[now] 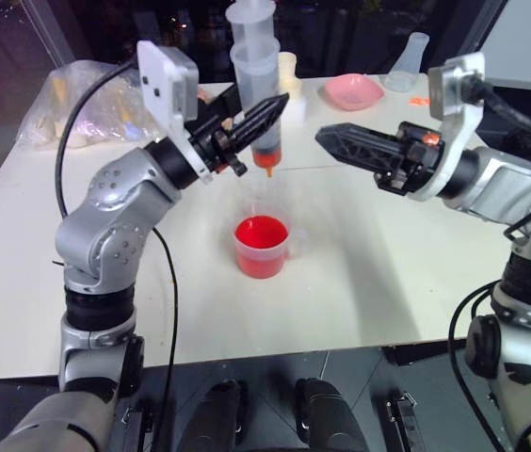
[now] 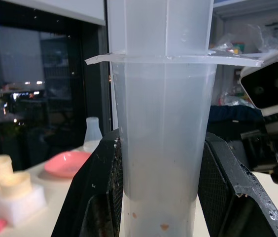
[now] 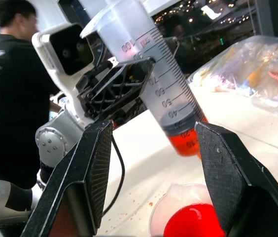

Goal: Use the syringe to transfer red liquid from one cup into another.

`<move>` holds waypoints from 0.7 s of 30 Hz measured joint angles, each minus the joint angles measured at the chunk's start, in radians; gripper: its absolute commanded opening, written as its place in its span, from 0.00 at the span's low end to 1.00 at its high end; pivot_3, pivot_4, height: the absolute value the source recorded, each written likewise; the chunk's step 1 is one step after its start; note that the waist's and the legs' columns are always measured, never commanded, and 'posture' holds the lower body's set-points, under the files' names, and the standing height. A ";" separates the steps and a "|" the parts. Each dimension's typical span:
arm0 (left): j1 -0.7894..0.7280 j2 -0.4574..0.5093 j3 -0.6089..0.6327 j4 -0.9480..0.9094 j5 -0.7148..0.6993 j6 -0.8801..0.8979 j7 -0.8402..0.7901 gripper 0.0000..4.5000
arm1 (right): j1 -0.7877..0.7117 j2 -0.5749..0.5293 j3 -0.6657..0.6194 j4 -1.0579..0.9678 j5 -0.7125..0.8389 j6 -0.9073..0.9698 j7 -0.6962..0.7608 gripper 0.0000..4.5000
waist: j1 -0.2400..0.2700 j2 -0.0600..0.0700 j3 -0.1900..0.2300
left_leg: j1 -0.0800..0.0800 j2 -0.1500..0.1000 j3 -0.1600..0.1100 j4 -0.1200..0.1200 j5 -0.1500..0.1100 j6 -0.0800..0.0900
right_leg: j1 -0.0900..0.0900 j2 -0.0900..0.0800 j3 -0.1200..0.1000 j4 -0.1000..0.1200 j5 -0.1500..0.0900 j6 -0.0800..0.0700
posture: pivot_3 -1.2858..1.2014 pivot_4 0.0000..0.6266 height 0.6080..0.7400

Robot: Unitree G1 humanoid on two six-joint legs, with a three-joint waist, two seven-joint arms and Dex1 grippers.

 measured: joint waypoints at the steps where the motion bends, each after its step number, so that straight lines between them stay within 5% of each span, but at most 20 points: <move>1: -0.010 0.001 -0.001 0.026 0.019 -0.017 -0.004 0.33 | 0.001 0.004 0.001 -0.005 0.000 -0.005 -0.003 0.60 | 0.001 0.000 0.000 | 0.000 0.000 0.000 0.000 0.000 0.000 | 0.000 0.000 0.000 0.000 0.000 0.000 | 0.52 0.24 1.00; 13: 0.024 -0.105 -0.074 0.397 0.265 -0.424 -0.059 0.33 | -0.067 0.029 0.072 -0.018 -0.054 -0.099 -0.008 0.60 | 0.003 0.000 0.000 | -0.001 0.000 0.000 0.000 -0.001 0.001 | 0.000 -0.001 0.000 -0.003 0.001 0.001 | 0.52 0.24 1.00; 21: 0.024 -0.152 -0.092 0.603 0.356 -0.607 -0.083 0.33 | -0.210 0.093 0.195 0.036 -0.220 -0.195 0.012 0.60 | 0.001 0.000 0.000 | -0.001 0.000 0.000 0.000 -0.001 0.001 | 0.000 -0.001 0.000 -0.003 0.001 0.001 | 0.52 0.24 1.00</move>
